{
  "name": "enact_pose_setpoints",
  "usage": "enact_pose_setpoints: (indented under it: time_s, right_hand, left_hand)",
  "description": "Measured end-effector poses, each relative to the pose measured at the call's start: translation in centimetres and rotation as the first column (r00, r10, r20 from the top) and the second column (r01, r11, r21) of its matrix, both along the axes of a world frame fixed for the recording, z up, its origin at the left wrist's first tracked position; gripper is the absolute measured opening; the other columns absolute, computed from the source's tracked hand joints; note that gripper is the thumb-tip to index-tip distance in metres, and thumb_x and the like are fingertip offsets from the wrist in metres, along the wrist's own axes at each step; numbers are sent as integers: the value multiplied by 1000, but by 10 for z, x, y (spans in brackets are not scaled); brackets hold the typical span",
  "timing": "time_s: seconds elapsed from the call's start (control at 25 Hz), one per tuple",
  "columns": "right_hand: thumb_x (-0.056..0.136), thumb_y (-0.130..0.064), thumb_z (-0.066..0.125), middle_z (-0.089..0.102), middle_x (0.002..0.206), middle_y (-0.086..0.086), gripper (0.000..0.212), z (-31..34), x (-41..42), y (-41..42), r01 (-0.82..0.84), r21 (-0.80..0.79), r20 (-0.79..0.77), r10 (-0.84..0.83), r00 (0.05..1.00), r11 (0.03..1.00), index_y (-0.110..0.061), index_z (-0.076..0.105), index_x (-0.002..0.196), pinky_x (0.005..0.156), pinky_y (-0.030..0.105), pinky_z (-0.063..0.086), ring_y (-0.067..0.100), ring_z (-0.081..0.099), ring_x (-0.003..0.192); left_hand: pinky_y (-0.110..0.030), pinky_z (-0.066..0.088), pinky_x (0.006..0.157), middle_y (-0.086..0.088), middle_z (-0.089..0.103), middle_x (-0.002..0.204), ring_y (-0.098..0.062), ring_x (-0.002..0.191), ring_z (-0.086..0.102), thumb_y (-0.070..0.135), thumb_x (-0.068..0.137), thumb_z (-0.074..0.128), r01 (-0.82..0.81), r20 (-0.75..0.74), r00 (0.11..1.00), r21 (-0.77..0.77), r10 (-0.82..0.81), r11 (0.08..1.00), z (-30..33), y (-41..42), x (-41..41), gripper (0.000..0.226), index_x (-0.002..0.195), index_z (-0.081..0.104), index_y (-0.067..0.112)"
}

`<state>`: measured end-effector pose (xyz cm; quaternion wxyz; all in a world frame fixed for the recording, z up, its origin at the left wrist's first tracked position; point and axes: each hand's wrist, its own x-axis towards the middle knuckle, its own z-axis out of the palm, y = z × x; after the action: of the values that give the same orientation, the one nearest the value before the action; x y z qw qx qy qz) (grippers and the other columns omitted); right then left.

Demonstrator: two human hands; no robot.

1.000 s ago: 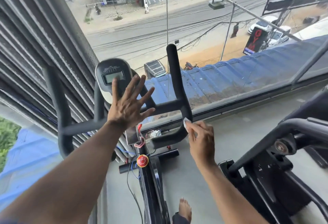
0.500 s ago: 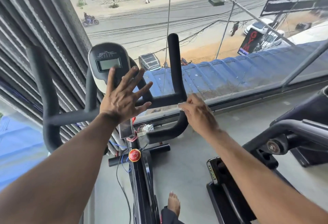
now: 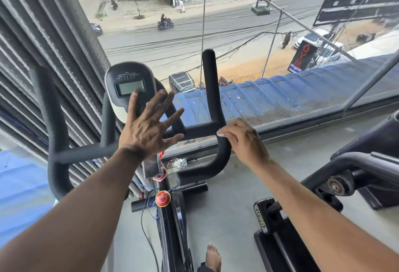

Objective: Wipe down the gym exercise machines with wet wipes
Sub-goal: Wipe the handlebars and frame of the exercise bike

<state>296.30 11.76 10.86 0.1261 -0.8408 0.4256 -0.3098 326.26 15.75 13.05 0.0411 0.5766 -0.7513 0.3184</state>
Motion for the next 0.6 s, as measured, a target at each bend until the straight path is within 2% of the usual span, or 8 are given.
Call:
enact_pose_setpoints:
  time_s: [0.08, 0.16, 0.24, 0.32, 0.4, 0.44, 0.6]
  right_hand:
    - [94, -4, 68, 64, 97, -1, 15, 4, 1, -14, 13, 21, 55, -14, 998, 1000, -15, 78, 98, 78, 35, 59, 14, 66, 81]
    - [95, -7, 69, 66, 97, -3, 17, -5, -3, -2, 78, 96, 200, -96, 975, 992, -19, 79, 101, 78, 34, 60, 11, 68, 82]
    - [95, -8, 70, 70, 99, -6, 19, -28, -5, 32, 179, 226, 373, -255, 892, 957, -22, 79, 104, 83, 32, 59, 9, 70, 86]
    - [97, -12, 68, 74, 105, -6, 18, -50, 5, 61, 206, 380, 508, -390, 768, 902, -25, 78, 105, 88, 41, 59, 12, 72, 94]
    - [97, -17, 68, 75, 107, -4, 16, -57, 15, 61, 191, 462, 579, -458, 674, 866, -28, 77, 103, 88, 50, 59, 16, 73, 96]
    - [97, -17, 68, 76, 107, -4, 17, -56, 15, 50, 191, 463, 590, -462, 662, 866, -31, 77, 101, 87, 51, 59, 16, 73, 94]
    - [98, -21, 68, 75, 109, -6, 19, -42, 4, 15, 127, 391, 561, -346, 752, 911, -38, 75, 99, 85, 51, 60, 16, 74, 91]
  left_hand:
    - [-66, -18, 120, 1, 16, 173, -18, 158, -17, 80, 94, 27, 13, -8, 1000, -13, -14, 1000, -1, 0, 0, 72, 156, 28, 44]
    - [-66, -21, 119, 1, 14, 174, -19, 159, -15, 80, 94, 27, 8, 0, 1000, -15, -8, 1000, -2, -1, 0, 72, 156, 24, 45]
    - [-66, -24, 117, 2, 8, 174, -20, 159, -18, 81, 96, 22, -24, 29, 999, -5, 24, 1000, -1, -1, -1, 70, 157, 19, 46]
    - [-65, -28, 115, 3, 2, 174, -19, 158, -18, 81, 97, 19, -44, 45, 998, 16, 44, 999, 1, -1, -1, 68, 157, 13, 48]
    - [-65, -30, 114, 3, 0, 175, -20, 159, -16, 82, 95, 19, -50, 43, 998, 25, 49, 998, -1, 1, 0, 71, 157, 11, 49]
    - [-65, -30, 113, 3, 0, 175, -22, 160, -15, 83, 94, 20, -54, 48, 997, 25, 53, 998, -3, 1, 0, 72, 157, 10, 49]
    - [-65, -29, 114, 3, 1, 175, -23, 161, -15, 83, 94, 23, -41, 35, 999, 26, 40, 999, -2, -2, 0, 73, 158, 11, 49]
